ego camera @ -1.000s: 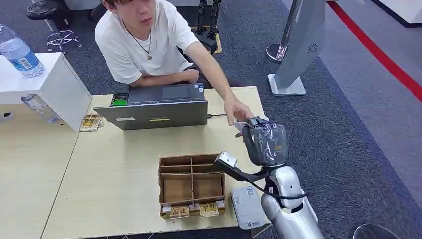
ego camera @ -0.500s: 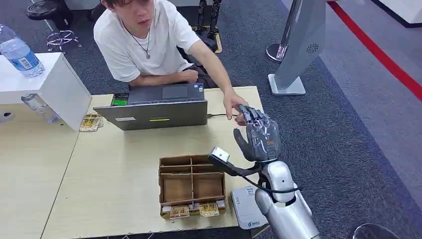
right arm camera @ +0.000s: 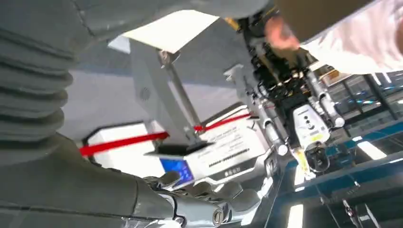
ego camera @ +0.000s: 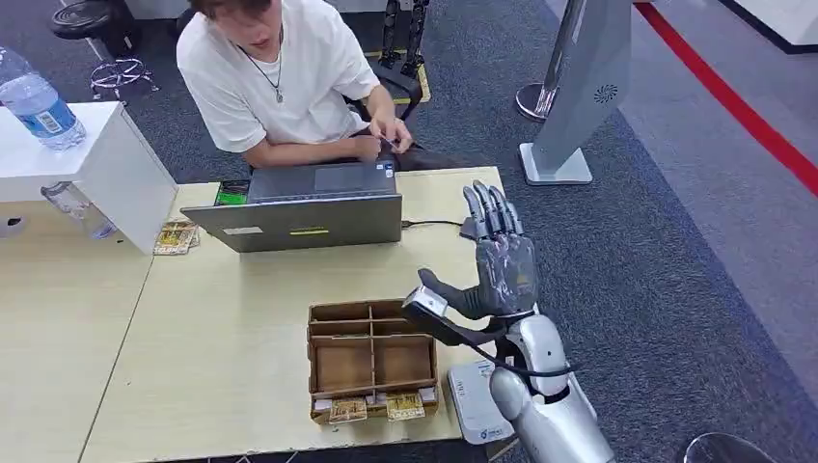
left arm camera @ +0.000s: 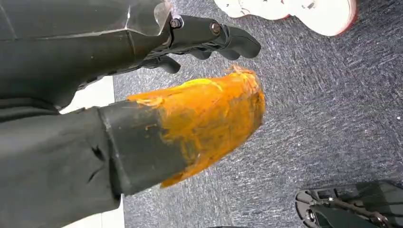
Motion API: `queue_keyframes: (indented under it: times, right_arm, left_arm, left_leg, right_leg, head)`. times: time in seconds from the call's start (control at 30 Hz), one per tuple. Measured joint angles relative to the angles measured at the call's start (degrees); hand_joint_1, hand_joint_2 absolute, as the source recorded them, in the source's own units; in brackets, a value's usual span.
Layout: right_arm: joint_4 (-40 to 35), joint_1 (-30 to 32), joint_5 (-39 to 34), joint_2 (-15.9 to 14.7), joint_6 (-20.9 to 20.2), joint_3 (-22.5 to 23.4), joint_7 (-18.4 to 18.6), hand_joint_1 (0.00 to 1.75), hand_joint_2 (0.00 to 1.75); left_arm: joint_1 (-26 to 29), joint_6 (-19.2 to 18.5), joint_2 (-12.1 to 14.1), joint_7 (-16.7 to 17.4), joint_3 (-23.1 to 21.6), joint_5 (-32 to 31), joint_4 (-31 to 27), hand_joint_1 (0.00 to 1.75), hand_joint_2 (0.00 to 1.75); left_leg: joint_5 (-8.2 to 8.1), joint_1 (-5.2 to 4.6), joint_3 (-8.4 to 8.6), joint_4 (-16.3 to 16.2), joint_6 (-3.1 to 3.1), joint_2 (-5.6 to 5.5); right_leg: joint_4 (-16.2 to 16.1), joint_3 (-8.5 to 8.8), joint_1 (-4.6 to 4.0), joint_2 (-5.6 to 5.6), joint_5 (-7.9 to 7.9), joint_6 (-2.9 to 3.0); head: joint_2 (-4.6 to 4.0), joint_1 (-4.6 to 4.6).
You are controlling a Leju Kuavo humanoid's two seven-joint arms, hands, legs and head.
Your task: Pass the card to the sensor for recognition and then transmit it.
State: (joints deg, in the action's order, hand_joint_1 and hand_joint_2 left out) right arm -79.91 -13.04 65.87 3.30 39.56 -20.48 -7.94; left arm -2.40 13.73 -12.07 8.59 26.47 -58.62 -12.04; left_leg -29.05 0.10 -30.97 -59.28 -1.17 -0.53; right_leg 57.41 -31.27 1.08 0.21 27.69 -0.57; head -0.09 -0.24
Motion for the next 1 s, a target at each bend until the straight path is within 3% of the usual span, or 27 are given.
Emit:
queue_keyframes:
  times: [0.67, 0.7, 1.0]
  right_arm:
    - [-7.9, 6.3, -15.7, -1.1, -3.9, -4.7, -7.1, 0.00, 0.00]
    - [-8.2, 6.7, -15.8, -1.2, -4.1, -4.8, -7.2, 0.00, 1.75]
    - [-8.8, 9.8, -16.2, -1.8, -4.3, -6.0, -8.0, 0.00, 1.75]
  left_arm:
    - [0.0, 0.3, 0.0, 0.0, 2.2, -0.3, 0.0, 0.00, 0.00]
    - [0.0, 0.3, 0.0, 0.0, 2.2, -0.3, 0.0, 0.00, 0.00]
    - [0.0, 0.7, 0.2, 0.3, 2.5, -0.5, 0.0, 0.00, 0.00]
  left_leg:
    - [0.00, 0.00, -0.01, 0.0, 0.00, 0.00]
    - [0.00, 0.00, -0.01, 0.0, 0.00, 0.00]
    - [0.00, 0.00, -0.01, 0.0, 0.00, 0.00]
  right_leg:
    - [0.0, -0.02, 0.00, 0.00, 0.00, 0.00]
    - [0.0, -0.02, 0.00, 0.00, 0.00, 0.00]
    - [0.0, -0.02, 0.00, 0.00, 0.00, 0.00]
  head:
    - [0.00, 0.00]
    - [0.00, 0.00]
    - [0.00, 0.00]
